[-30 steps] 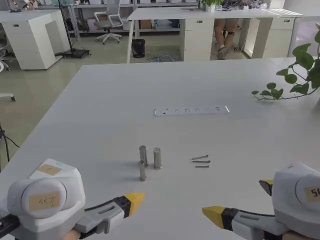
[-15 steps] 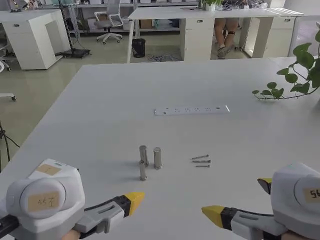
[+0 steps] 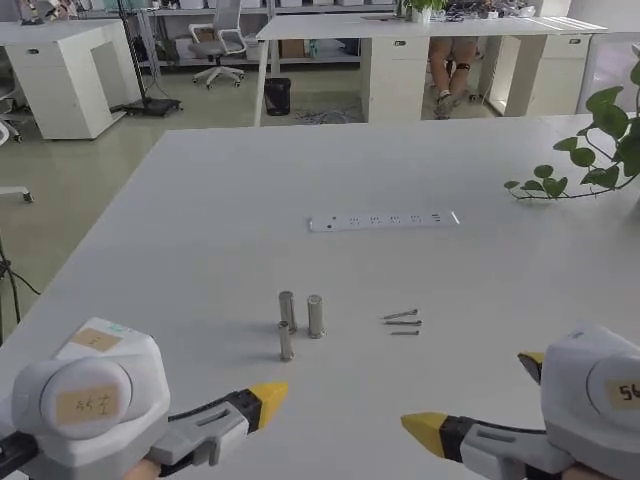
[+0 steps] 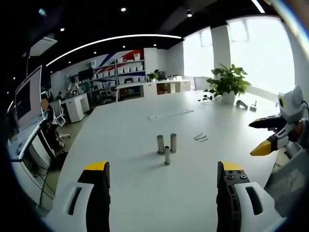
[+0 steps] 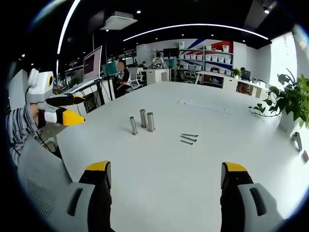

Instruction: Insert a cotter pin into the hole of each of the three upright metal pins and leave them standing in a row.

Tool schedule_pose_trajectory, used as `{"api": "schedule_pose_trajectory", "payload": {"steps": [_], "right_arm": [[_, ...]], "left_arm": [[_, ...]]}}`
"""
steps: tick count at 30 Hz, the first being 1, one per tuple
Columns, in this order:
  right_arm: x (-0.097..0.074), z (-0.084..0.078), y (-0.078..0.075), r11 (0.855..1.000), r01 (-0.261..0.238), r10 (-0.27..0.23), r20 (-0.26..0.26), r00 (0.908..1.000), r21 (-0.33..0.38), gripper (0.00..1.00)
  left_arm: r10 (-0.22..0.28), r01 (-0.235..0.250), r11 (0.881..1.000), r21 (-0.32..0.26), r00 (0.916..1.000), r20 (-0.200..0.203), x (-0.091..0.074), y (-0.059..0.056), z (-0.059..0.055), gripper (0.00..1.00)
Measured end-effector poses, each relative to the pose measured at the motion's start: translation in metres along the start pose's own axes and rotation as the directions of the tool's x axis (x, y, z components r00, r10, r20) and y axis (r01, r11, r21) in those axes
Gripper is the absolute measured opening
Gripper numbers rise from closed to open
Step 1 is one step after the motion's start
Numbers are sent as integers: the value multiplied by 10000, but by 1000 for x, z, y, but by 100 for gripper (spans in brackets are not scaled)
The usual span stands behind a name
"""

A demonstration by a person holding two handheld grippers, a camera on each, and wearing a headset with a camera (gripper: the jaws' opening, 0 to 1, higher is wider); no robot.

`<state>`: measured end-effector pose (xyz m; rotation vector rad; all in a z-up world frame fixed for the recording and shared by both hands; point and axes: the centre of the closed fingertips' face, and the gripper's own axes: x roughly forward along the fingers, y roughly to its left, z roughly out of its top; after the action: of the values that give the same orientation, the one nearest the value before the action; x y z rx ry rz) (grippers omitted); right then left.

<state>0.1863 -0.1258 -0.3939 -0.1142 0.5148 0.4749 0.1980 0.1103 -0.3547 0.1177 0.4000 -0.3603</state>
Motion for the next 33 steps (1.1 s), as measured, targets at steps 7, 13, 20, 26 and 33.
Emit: {"api": "schedule_pose_trajectory", "payload": {"steps": [7, 13, 20, 26, 33], "right_arm": [[1, 1, 1, 10000, -1, 1, 53, 10000, 0, 95], [1, 3, 2, 10000, -66, 66, 84, 9999, -2, 92], [1, 3, 3, 9999, -126, 126, 64, 9999, -1, 92], [1, 4, 2, 9999, -98, 98, 53, 9999, -49, 92], [1, 4, 0, 10000, -75, 75, 34, 10000, -64, 92]], "left_arm": [[-5, 5, 9999, -114, 10000, 7, -1, 0, -1, 96], [-91, 92, 9998, -153, 10000, 24, 0, -3, -1, 99], [-117, 118, 9999, -81, 9999, 57, 0, -3, 0, 99], [-79, 80, 9999, -81, 9999, 100, 0, -2, 0, 99], [-108, 108, 9999, -11, 9999, 100, 1, -5, 0, 99]]}}
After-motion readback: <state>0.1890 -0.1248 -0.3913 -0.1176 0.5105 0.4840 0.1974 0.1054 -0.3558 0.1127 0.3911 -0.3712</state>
